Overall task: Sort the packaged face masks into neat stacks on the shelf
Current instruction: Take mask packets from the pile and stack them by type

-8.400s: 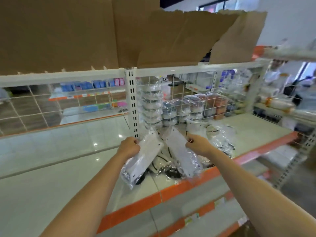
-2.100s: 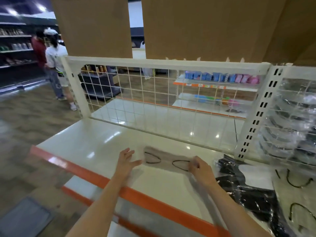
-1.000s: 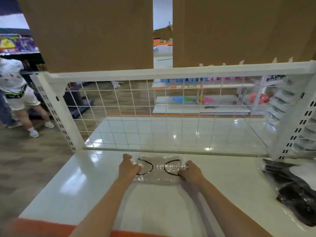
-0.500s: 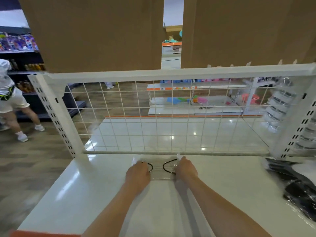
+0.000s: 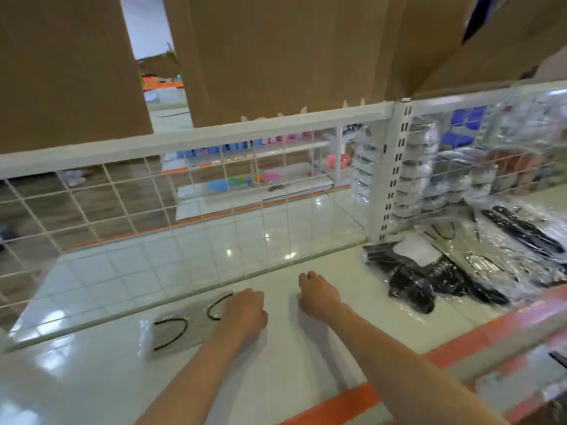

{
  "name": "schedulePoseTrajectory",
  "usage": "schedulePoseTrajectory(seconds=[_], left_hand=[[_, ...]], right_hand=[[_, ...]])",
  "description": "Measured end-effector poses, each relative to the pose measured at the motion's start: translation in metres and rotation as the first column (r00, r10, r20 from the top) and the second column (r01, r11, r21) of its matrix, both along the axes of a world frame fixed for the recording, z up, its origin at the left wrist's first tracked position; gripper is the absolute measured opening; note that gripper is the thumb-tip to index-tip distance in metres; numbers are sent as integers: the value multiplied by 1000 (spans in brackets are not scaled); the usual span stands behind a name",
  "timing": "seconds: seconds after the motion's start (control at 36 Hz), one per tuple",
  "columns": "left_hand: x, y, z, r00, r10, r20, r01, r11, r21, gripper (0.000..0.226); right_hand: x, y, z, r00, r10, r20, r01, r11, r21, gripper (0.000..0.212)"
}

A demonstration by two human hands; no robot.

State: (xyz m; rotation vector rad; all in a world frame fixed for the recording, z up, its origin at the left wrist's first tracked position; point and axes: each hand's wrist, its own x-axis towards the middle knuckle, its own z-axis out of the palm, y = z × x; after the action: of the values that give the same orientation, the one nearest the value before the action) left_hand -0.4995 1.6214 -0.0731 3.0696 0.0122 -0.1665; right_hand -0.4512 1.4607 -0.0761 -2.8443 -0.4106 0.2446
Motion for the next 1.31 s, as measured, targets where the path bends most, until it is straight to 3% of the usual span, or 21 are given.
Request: schedulePoseTrajectory(seconds=[0.19, 0.39, 0.72, 0.81, 0.94, 1.0, 1.06, 1.14, 1.19, 1.25, 1.31], left_hand=[[35, -86, 0, 979, -201, -13, 202, 979, 40, 28], [60, -167, 4, 952, -305, -25, 305, 952, -8, 29], [97, -291, 9, 975, -221, 33, 221, 934, -280, 11], [108, -317, 13, 979, -200, 47, 204, 926, -318, 9], [126, -358, 17, 996, -84, 39, 93, 882, -463, 8], [131, -372, 16, 999, -33, 26, 41, 859, -510, 8], [137, -384, 15, 1000, 20, 14, -9, 831, -556, 8], [141, -401, 13, 994, 94, -46, -102, 778, -620, 13], [143, -410, 12, 982, 155, -107, -186, 713, -675, 30], [145, -417, 13, 957, 215, -197, -286, 562, -776, 50], [146, -422, 15, 919, 252, -302, -374, 325, -869, 63]], right_hand=[[-2, -103, 8, 992, -88, 93, 102, 983, -156, 37], [-1, -196, 13, 963, -225, 146, 248, 955, -163, 40], [44, -337, 10, 872, -461, 165, 466, 885, 13, 30], [64, -367, 6, 835, -534, 133, 536, 844, 27, 42], [92, -399, -3, 799, -595, -86, 598, 801, 24, 95], [101, -409, -3, 793, -585, -169, 603, 794, 77, 95], [110, -418, -1, 801, -560, -212, 595, 781, 189, 73], [121, -428, 2, 849, -504, -160, 524, 762, 380, 27], [126, -431, 4, 861, -472, -190, 489, 665, 564, 12], [125, -434, 10, 894, -347, -283, 435, 525, 731, 4], [122, -436, 16, 917, -145, -372, 395, 471, 789, 9]])
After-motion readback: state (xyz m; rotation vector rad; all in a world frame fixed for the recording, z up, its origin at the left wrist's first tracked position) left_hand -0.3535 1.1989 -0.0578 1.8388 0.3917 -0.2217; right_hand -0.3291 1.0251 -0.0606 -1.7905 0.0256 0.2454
